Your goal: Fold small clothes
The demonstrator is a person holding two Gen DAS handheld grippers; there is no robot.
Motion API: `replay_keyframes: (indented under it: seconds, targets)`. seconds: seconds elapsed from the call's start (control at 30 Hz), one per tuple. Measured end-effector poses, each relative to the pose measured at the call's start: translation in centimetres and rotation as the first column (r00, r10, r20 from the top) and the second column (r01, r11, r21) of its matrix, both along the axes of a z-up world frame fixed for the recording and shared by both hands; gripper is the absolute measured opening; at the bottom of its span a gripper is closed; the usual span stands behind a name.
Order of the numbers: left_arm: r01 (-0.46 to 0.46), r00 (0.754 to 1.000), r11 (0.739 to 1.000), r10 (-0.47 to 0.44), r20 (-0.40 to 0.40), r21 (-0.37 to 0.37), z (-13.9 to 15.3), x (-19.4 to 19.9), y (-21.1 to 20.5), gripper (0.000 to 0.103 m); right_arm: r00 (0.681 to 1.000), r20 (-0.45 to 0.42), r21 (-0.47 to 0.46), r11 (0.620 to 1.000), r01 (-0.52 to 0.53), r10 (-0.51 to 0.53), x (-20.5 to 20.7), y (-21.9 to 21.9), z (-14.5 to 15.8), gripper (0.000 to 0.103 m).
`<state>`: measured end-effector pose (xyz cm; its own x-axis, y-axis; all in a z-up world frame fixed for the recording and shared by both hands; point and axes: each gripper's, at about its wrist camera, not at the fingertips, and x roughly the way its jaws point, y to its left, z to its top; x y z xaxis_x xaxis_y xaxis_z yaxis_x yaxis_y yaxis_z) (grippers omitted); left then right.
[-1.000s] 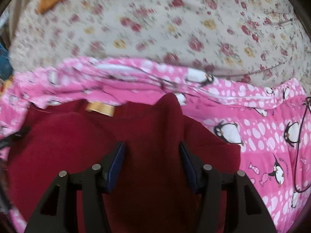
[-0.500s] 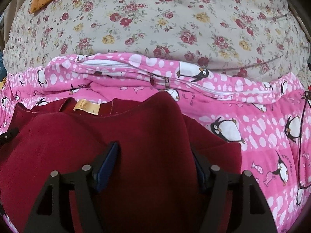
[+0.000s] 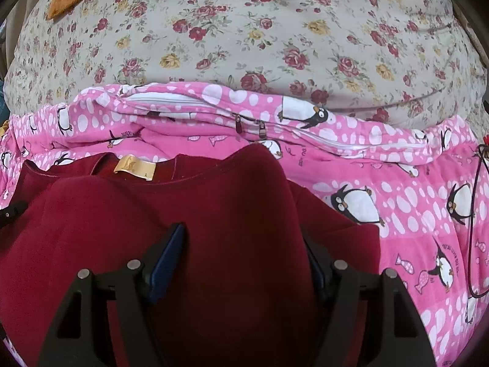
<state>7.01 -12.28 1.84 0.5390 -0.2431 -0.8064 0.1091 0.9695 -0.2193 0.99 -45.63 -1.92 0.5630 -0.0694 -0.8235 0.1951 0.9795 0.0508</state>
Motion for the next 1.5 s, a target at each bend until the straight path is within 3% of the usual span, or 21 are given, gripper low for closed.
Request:
replay_keyframes:
  seconds: [0.8,0.9,1.03,1.13,1.23,1.3,1.4,1.5]
  targets:
    - [0.000,1.000,1.000,0.000,-0.007,-0.004,0.0,0.1,0.0,0.060,1.000,-0.008,0.000,1.000,-0.004,0.004,0.1,-0.1,-0.2,0.076]
    - [-0.003,1.000,1.000,0.002,-0.012,-0.012,0.0,0.1,0.1,0.060,0.999,-0.037,-0.013,1.000,-0.004,0.003,0.1,-0.3,1.4,0.075]
    - [-0.006,1.000,1.000,0.006,-0.015,-0.010,0.0,0.1,0.0,0.060,0.998,0.050,0.015,1.000,0.023,-0.023,-1.7,-0.9,5.8,0.074]
    - [-0.006,1.000,1.000,0.005,-0.014,-0.011,0.0,0.1,0.1,0.060,0.999,0.043,0.047,0.998,-0.035,0.033,-1.7,0.6,7.5,0.063]
    - [-0.006,1.000,1.000,0.006,-0.016,-0.014,0.0,0.1,0.0,0.060,0.992,-0.023,0.090,0.988,-0.124,0.127,-0.8,3.2,6.3,0.048]
    - [-0.006,1.000,1.000,0.006,-0.015,-0.013,0.1,0.0,0.1,0.060,0.986,-0.088,0.052,0.989,-0.140,0.144,0.2,4.6,3.9,0.044]
    - [-0.005,1.000,1.000,0.004,-0.018,-0.015,0.1,0.1,0.0,0.060,0.983,-0.130,0.036,0.991,-0.126,0.129,0.9,4.7,0.8,0.044]
    - [-0.006,1.000,1.000,0.005,-0.019,-0.018,0.1,-0.1,0.1,0.060,0.981,-0.133,-0.014,0.989,-0.144,0.141,1.6,5.0,1.4,0.044]
